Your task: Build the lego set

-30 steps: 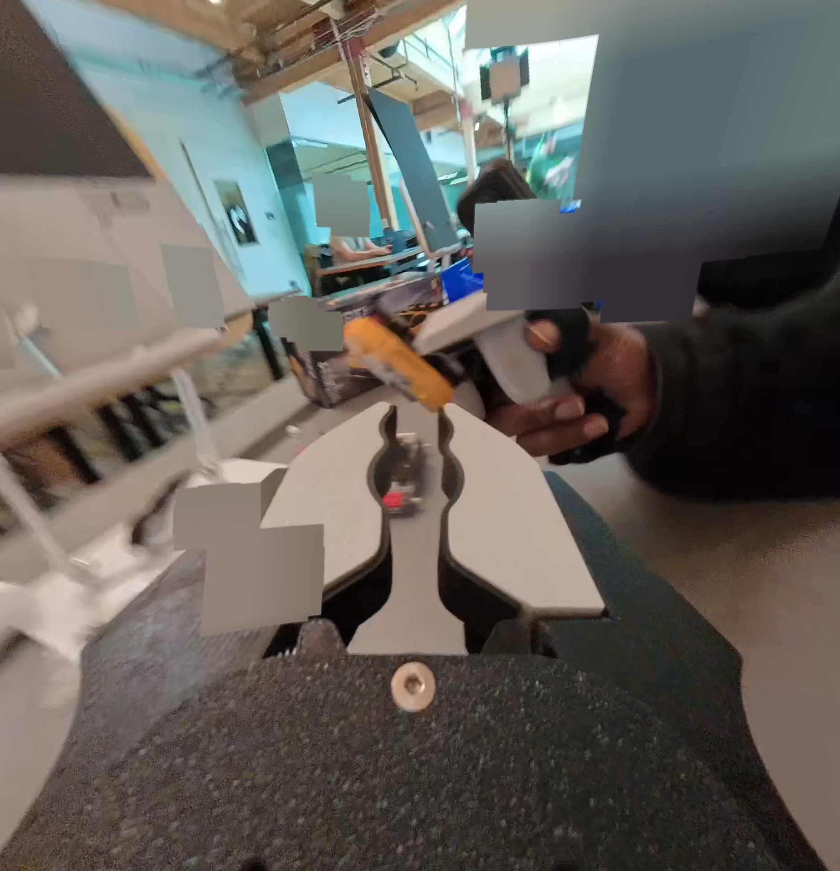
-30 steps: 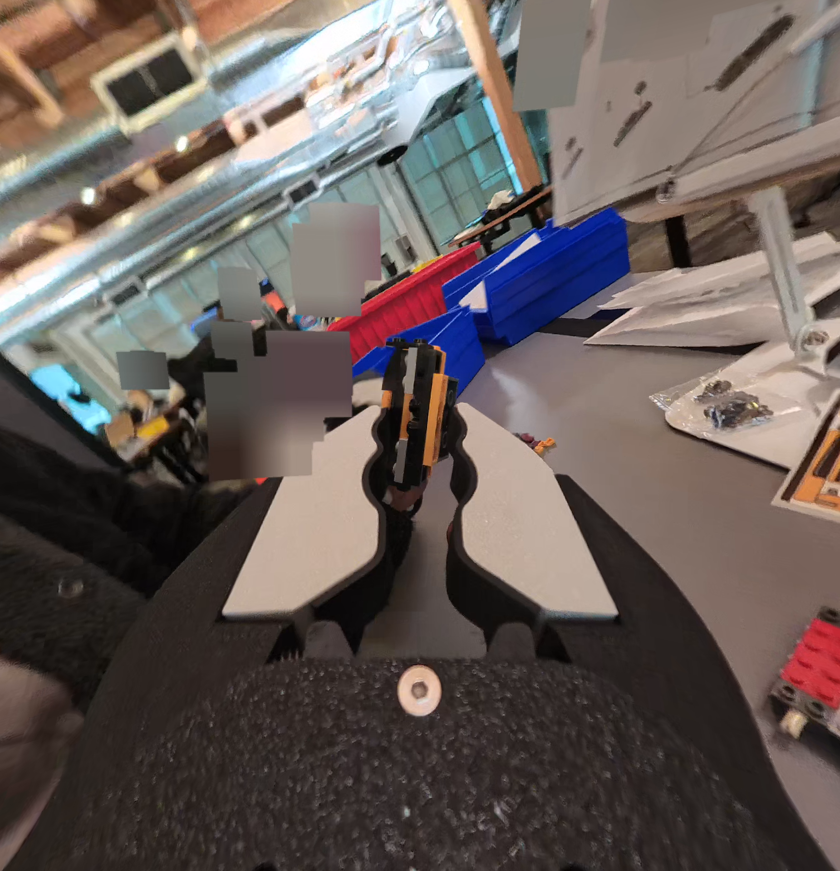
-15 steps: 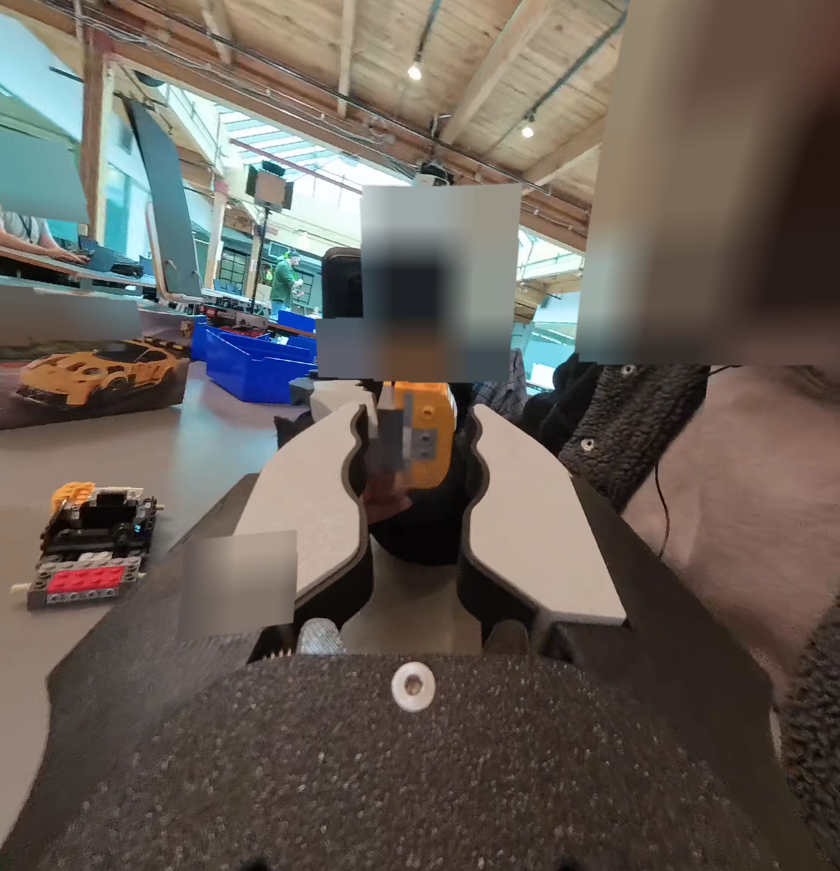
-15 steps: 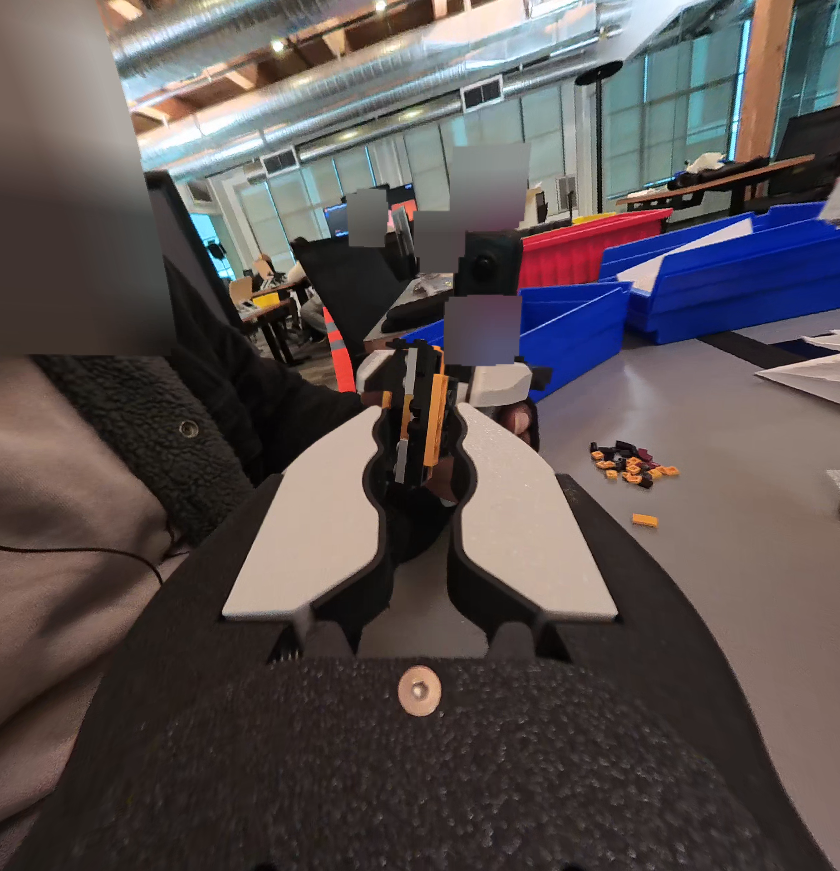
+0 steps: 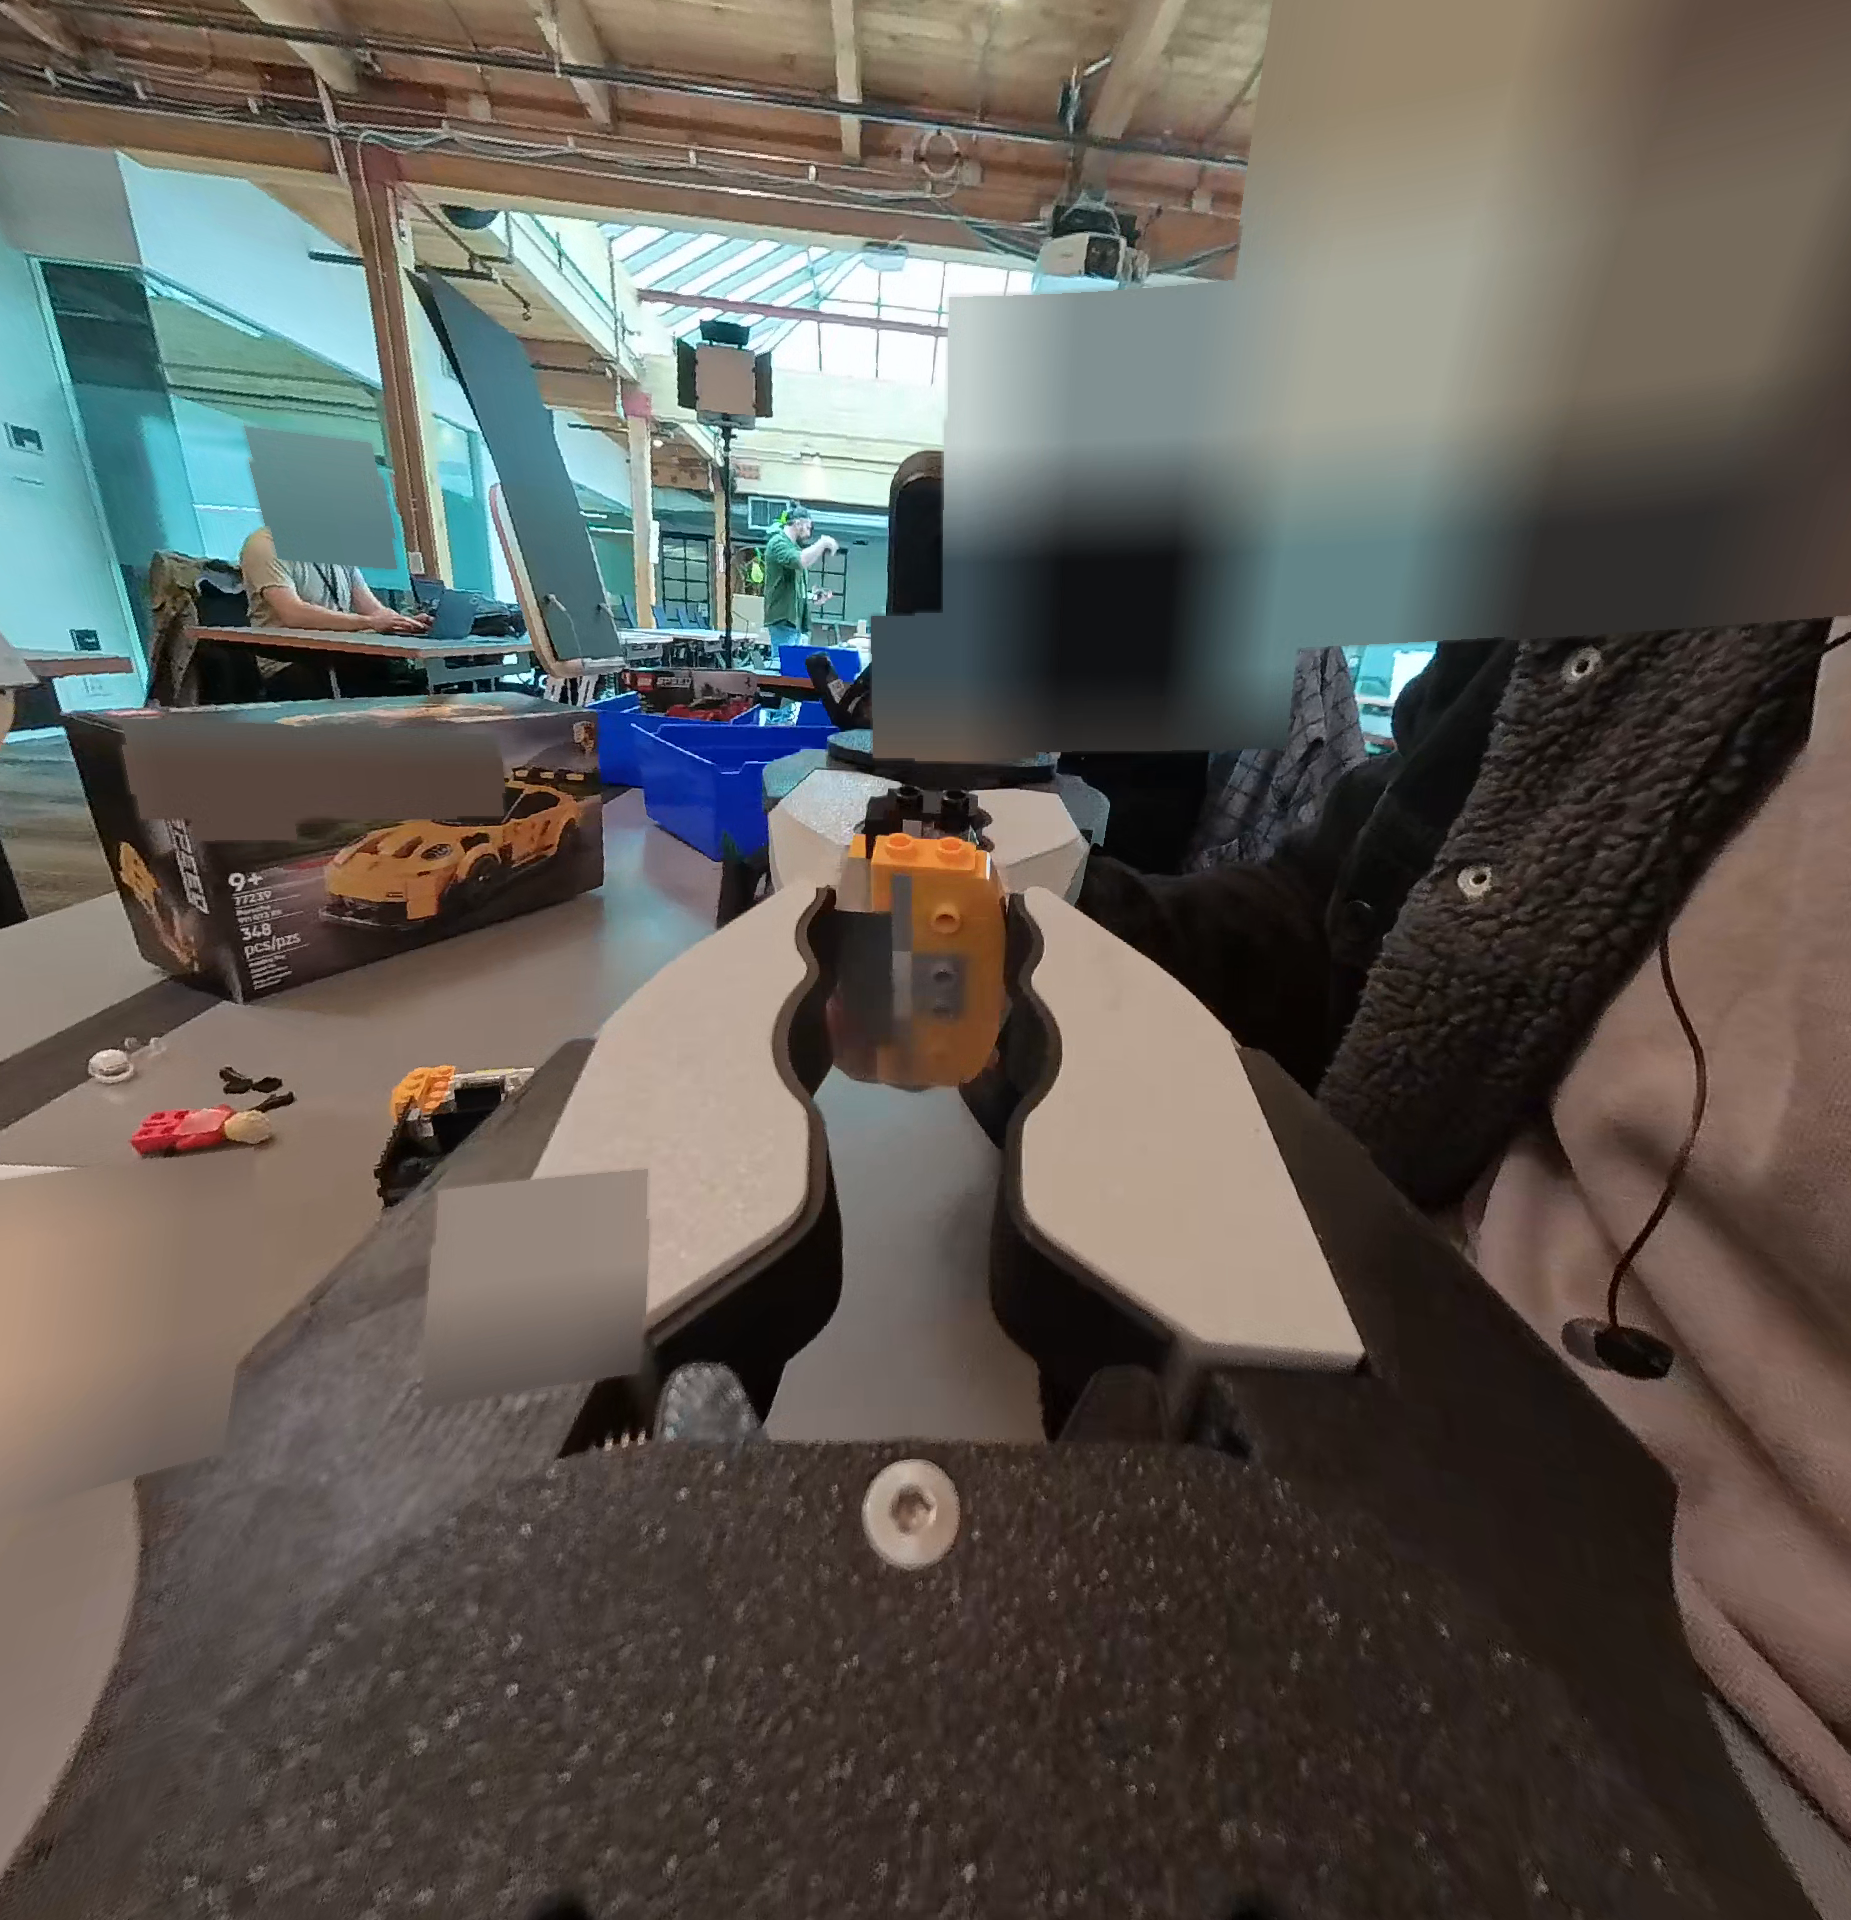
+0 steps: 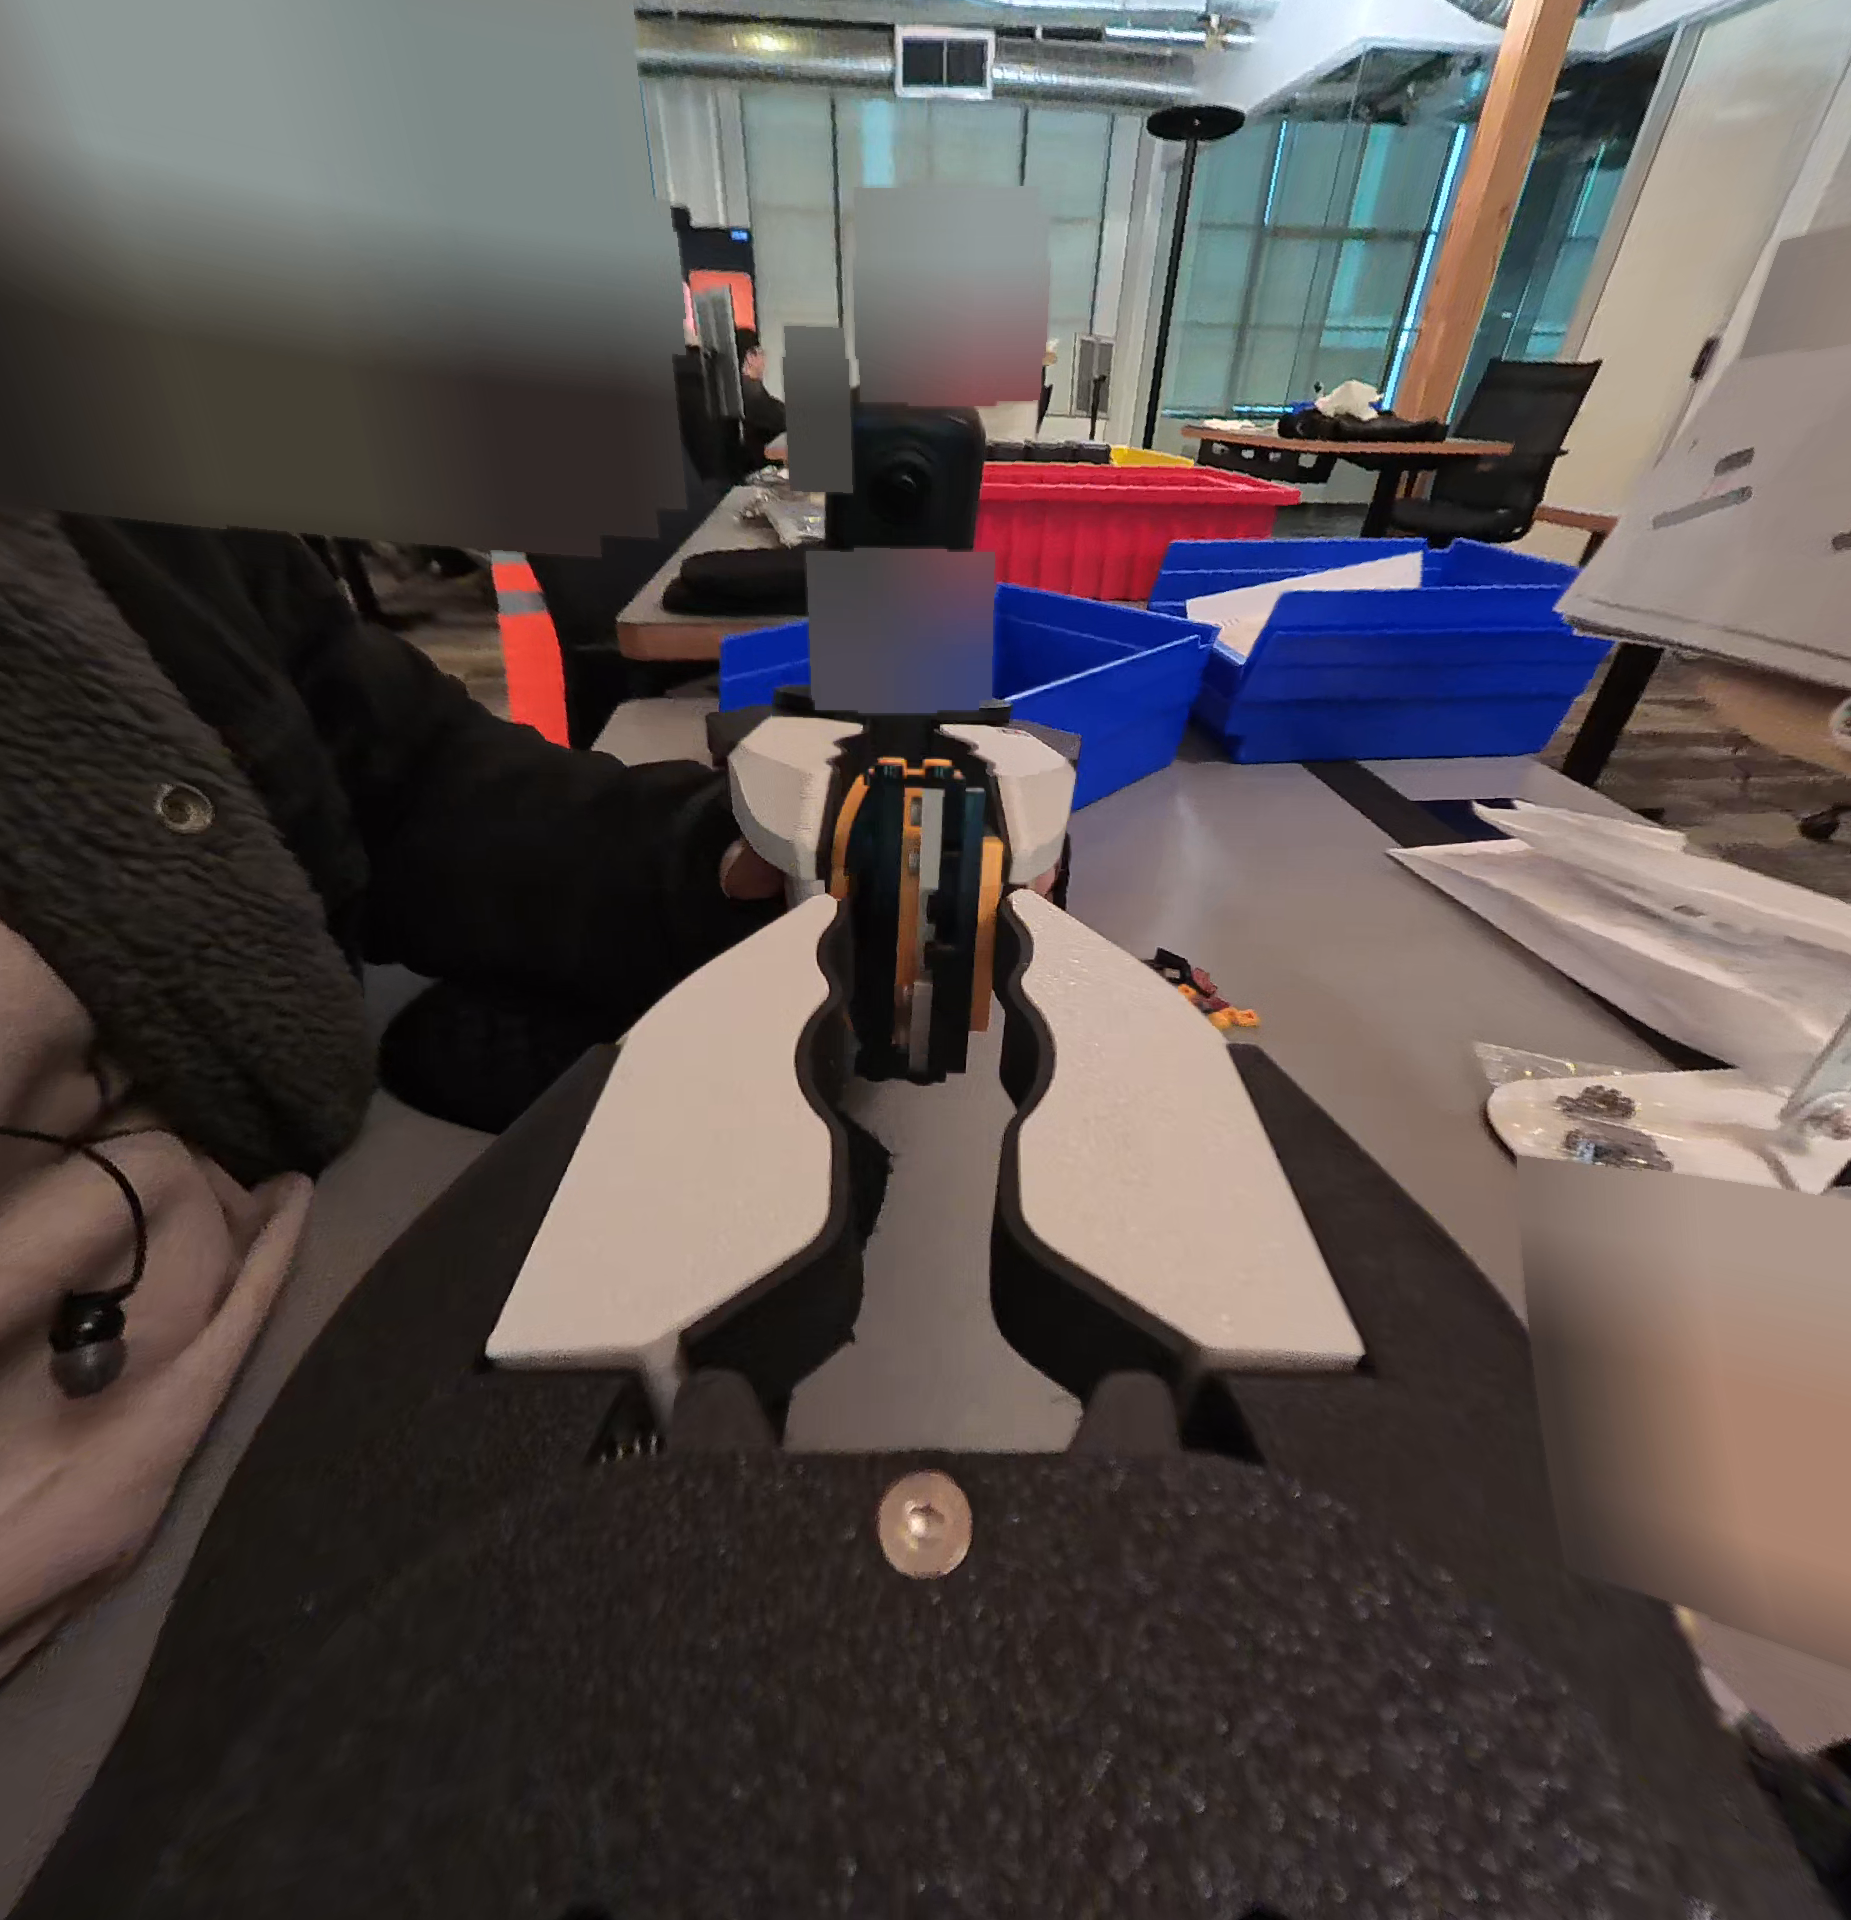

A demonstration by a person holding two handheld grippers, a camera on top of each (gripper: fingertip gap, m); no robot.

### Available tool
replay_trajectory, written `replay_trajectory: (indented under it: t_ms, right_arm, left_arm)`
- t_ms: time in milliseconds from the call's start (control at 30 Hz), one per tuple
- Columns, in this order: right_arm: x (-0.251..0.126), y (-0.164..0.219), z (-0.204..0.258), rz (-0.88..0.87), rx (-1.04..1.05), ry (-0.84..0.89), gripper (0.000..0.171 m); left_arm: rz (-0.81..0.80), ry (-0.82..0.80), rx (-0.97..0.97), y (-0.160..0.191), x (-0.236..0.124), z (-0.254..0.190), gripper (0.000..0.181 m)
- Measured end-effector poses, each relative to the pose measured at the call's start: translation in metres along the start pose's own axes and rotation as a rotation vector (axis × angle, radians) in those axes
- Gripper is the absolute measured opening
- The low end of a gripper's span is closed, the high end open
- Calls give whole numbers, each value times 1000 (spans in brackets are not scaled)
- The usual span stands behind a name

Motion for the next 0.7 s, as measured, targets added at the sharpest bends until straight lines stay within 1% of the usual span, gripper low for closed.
replay_trajectory:
  t_ms: [200, 367, 567, 667, 700]
  right_arm:
    - [0, -9, 9, 8, -80, 7, 23]
    - [2, -12, 12, -5, -102, 24, 22]
    - [5, -11, 11, -10, -88, 41, 23]
    - [7, -13, 13, 19, -142, 80, 25]
    - [7, -14, 14, 36, -171, 95, 27]
  left_arm:
    - [-6, 28, 65, -6, 2, -12, 31]
    - [-6, 32, 107, -9, 2, -16, 32]
    - [-25, 30, 105, -8, -2, -13, 31]
    - [-58, 47, 83, -8, -4, -11, 31]
    - [-86, 67, 49, -9, -6, -9, 31]
Point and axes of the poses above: each gripper's, where its closed fingertips meet, x out along the fingers, y out of its underside, z = x × y across the jaws, the point moved 7 cm from there along -x, back along the fingers, and after that the axes turned 10 degrees about -x, right-handed, at the moved point
